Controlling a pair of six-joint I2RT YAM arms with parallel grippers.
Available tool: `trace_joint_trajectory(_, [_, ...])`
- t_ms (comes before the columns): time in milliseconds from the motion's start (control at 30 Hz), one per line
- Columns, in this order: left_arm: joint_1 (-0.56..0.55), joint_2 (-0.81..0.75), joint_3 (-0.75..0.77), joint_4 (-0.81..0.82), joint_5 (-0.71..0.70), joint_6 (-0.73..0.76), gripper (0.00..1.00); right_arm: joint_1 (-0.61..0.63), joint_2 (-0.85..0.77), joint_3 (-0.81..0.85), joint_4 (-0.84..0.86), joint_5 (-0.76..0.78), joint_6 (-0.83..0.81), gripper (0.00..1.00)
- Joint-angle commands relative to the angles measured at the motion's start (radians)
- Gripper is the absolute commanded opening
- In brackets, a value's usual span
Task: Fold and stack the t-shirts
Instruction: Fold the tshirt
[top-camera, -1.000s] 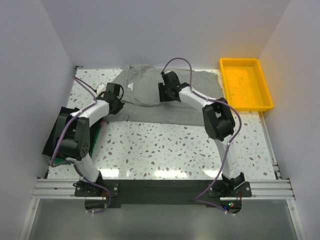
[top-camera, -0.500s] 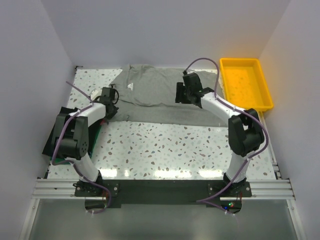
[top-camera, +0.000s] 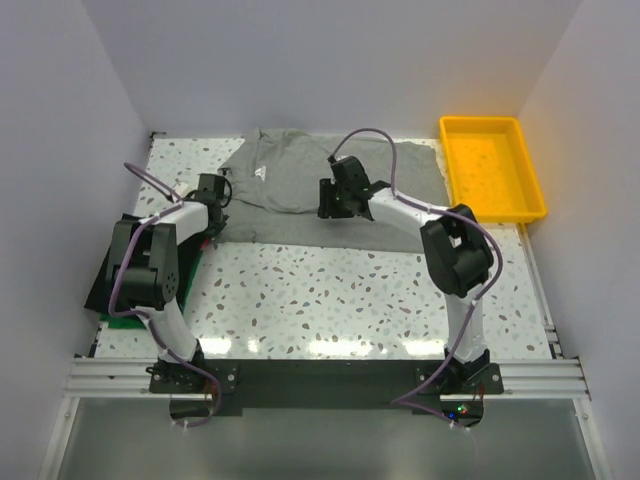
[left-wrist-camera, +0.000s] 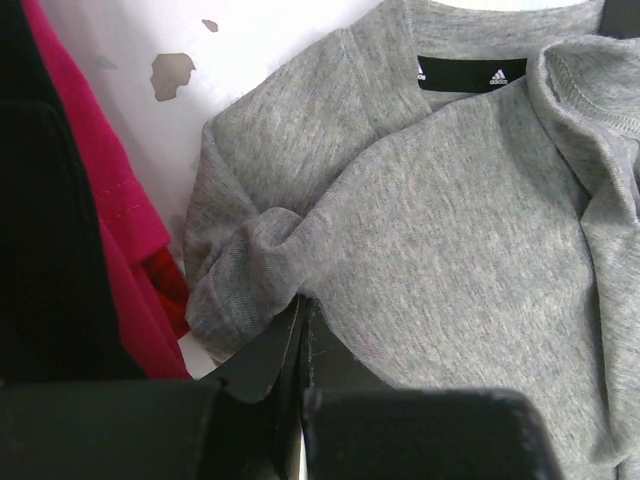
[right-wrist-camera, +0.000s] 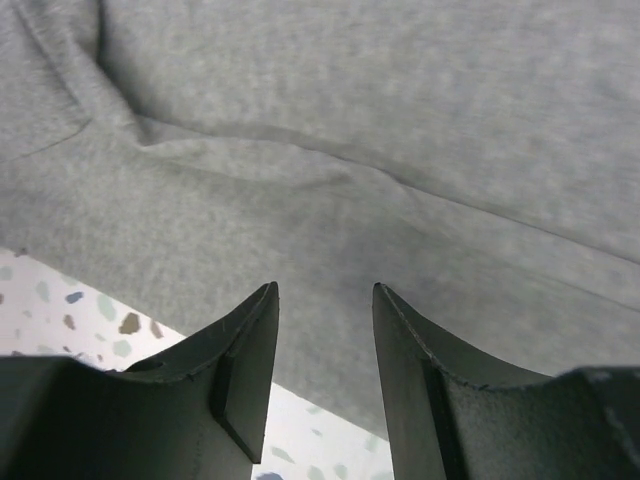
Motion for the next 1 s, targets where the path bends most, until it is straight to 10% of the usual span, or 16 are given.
trace_joint_trajectory(0, [0.012, 0.027, 0.004, -0.083, -0.072, -0.011, 0.01, 0.017, 0.041, 0.064, 0.096, -0.065, 0.04, 0.46])
trace_joint_trajectory(967, [0.023, 0.007, 0.015, -0.078, -0.039, 0.006, 0.01, -0.003, 0.288, 0.303, 0.209, -0.102, 0.07, 0.41])
